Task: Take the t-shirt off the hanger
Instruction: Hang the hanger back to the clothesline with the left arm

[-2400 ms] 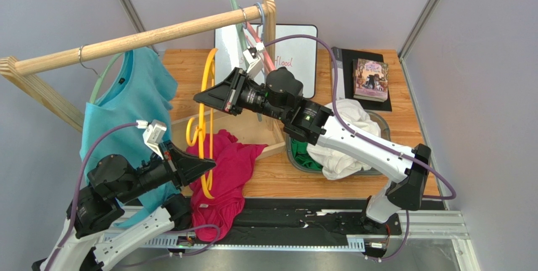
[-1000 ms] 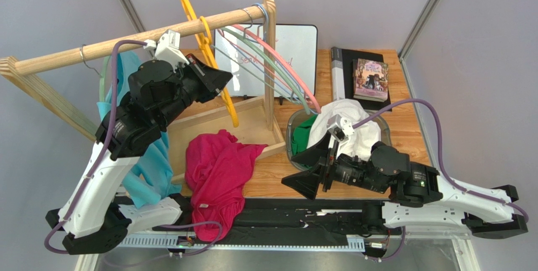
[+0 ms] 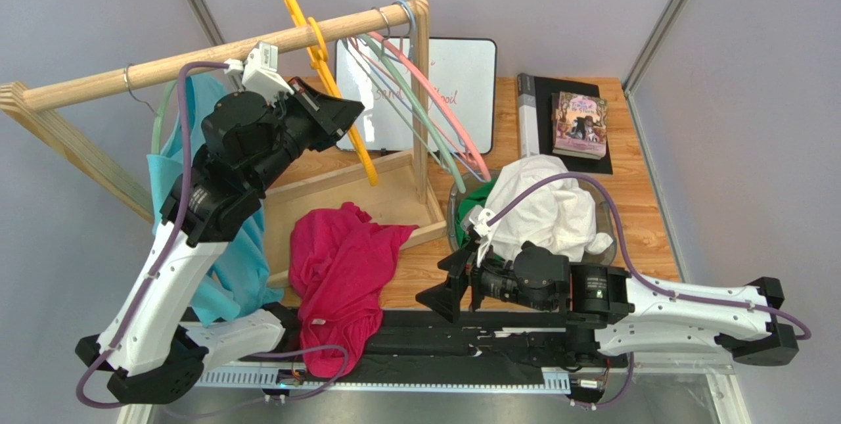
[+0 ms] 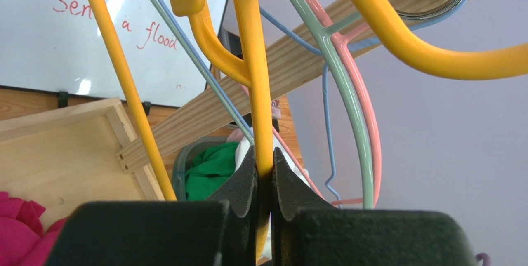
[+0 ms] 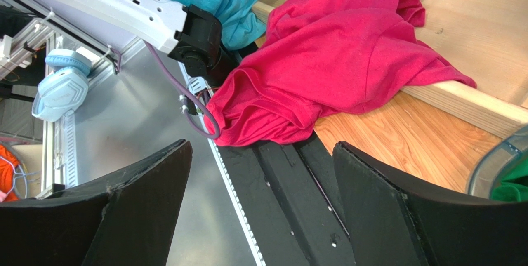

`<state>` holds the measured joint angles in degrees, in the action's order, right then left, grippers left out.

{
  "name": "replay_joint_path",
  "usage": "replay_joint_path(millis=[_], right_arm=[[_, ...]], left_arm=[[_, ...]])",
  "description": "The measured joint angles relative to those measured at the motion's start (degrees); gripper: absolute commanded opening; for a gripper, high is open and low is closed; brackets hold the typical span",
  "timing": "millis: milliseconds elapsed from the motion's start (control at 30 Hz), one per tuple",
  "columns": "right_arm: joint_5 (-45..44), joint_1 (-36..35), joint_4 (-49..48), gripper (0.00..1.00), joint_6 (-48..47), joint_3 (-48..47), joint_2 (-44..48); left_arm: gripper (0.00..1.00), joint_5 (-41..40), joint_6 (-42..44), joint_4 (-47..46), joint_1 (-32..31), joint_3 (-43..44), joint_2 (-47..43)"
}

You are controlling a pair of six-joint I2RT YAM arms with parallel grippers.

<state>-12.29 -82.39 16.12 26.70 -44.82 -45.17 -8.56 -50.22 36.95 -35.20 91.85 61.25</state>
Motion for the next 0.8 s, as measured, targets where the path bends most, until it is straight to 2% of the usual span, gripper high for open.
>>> replay_joint_path(millis=[367, 467, 633, 800], right_arm=[[0.02, -0.04, -3.67, 0.90, 0.15, 0.00, -2.62], [0.13, -0.04, -4.02, 0.90, 0.28, 0.00, -3.96], [0.28, -0.04, -4.48, 0.90, 0.46, 0.00, -5.16], [0.37, -0.04, -5.44, 0.90, 0.46, 0.00, -5.79]], left_arm=[[0.00, 4.59, -0.31, -1.75, 5.81, 0.50, 1.88], [0.03, 5.40, -0.76, -3.78, 6.34, -1.70, 0.76], [0.00, 5.51, -1.40, -5.42, 6.36, -5.53, -2.45], [0.00, 2.62, -5.64, -3.69, 6.80, -6.67, -4.09]])
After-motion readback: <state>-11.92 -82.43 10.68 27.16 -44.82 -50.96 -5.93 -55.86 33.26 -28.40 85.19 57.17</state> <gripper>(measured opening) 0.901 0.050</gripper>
